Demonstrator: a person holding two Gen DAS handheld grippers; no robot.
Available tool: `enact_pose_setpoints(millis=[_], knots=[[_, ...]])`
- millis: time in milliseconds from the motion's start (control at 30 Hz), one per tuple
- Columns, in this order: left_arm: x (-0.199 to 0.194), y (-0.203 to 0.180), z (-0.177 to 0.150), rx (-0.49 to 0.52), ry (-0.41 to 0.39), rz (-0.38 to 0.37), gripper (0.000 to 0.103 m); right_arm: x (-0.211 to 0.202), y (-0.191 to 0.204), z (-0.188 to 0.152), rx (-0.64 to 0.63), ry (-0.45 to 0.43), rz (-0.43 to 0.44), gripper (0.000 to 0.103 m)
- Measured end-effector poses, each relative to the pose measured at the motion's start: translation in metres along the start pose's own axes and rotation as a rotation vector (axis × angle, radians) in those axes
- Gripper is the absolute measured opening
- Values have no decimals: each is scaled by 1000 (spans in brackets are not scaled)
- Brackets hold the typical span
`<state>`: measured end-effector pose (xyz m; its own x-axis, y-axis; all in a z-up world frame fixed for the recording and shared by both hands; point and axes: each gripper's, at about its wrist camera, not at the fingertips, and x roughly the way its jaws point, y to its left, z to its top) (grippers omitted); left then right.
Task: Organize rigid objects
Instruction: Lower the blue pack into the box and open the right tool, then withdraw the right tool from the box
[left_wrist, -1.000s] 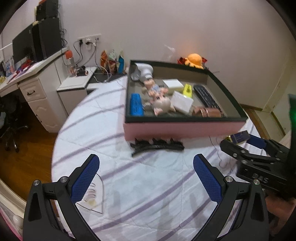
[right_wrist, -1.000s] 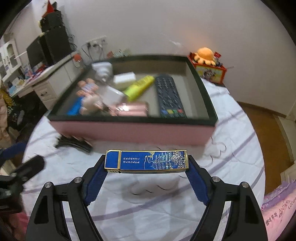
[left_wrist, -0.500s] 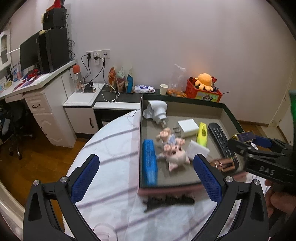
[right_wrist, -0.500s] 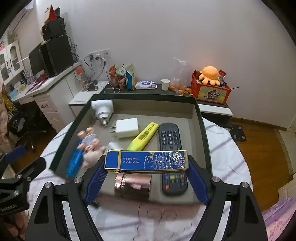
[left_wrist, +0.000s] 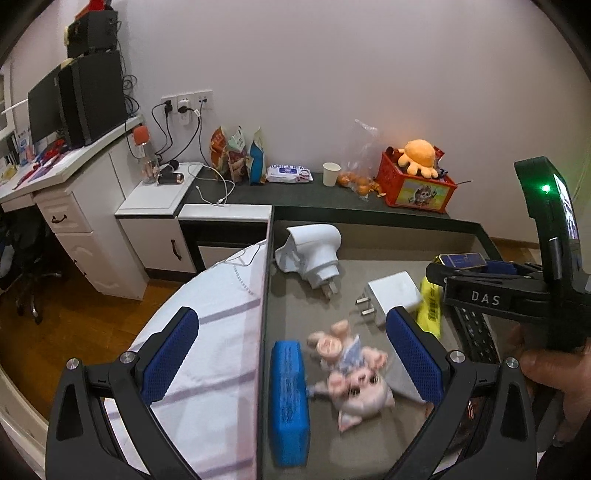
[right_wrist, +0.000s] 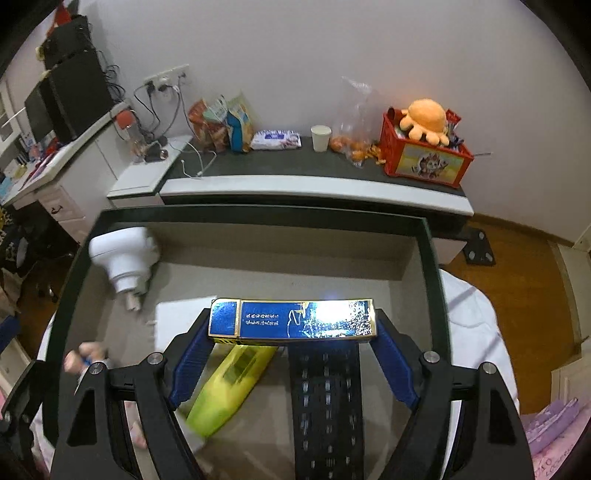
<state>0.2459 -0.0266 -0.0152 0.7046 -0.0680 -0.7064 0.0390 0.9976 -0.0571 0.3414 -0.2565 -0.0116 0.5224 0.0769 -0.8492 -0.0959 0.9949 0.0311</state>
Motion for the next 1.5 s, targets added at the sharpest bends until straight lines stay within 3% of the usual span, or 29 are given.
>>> enact_pose_setpoints(millis=[167,233,433,733,867,900,933,1233,1500], knots=[[21,-6,9,2,35,5,103,15,-6,11,1,32,-14,83],[26,-7,11,-4,43,2,103,21,-10,17,12,63,19,83],[30,-8,13,-6,53,-9,103,35,-13,27,-4,99,-16,83],[26,-2,12,-21,62,-15,103,29,-7,25,3,83,-37,89],[9,1,10,-37,41,-30,103,10,-3,21,-8,50,-28,90],[5,2,9,-36,35,-30,103,2,-2,19,-8,34,-26,93],[-2,1,8,-34,26,-31,103,-6,-1,16,-9,16,-19,103],[-59,1,-20,-23,-14,-16,103,-81,11,-32,3,-98,22,103],[-102,1,-86,11,18,-12,103,-148,15,-105,28,-168,49,103]])
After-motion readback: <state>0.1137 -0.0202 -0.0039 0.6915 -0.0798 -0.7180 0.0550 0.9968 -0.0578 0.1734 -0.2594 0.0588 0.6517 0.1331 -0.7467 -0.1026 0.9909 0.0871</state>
